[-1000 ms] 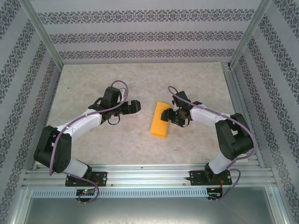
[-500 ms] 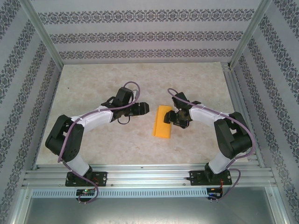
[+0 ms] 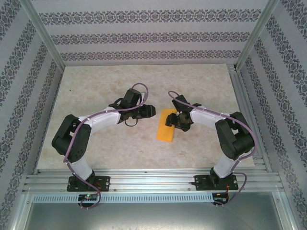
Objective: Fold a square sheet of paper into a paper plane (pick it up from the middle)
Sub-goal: Hold the square sheet of paper at the center of the table.
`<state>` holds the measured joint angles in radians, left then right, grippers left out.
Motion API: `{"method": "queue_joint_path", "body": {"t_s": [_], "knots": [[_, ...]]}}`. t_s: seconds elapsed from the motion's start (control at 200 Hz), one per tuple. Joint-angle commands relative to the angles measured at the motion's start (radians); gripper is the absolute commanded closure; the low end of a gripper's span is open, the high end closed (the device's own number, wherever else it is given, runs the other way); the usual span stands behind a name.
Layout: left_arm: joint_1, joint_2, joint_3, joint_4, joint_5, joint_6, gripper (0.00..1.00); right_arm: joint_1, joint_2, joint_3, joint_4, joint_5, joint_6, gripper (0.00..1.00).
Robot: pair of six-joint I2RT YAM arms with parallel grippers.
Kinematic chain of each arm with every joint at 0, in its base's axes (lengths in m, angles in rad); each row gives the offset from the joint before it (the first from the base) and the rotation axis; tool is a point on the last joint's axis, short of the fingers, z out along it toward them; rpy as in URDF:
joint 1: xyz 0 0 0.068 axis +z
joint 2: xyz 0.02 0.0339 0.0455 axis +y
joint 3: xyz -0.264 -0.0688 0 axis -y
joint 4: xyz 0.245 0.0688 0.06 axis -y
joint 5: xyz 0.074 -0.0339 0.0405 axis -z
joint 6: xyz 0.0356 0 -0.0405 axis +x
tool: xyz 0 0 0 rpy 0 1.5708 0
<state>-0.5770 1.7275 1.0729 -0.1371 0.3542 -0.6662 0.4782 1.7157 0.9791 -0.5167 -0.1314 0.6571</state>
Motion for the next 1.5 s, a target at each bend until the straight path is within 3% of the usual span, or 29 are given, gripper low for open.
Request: {"method": "queue_joint_path", "body": {"t_s": [0.0,0.704,1.494], "knots": [[-0.024,0.039,0.038,0.037,0.021,-0.017,0.55,0.011,0.015,0.029,0.002,0.02,0.003,0.35],[-0.046,0.089,0.079,0.014,0.015,-0.045,0.65,0.016,0.033,0.035,0.0,-0.055,-0.073,0.33],[-0.066,0.14,0.099,0.012,0.026,-0.085,0.72,0.02,0.071,0.054,-0.054,0.008,-0.051,0.33]]}}
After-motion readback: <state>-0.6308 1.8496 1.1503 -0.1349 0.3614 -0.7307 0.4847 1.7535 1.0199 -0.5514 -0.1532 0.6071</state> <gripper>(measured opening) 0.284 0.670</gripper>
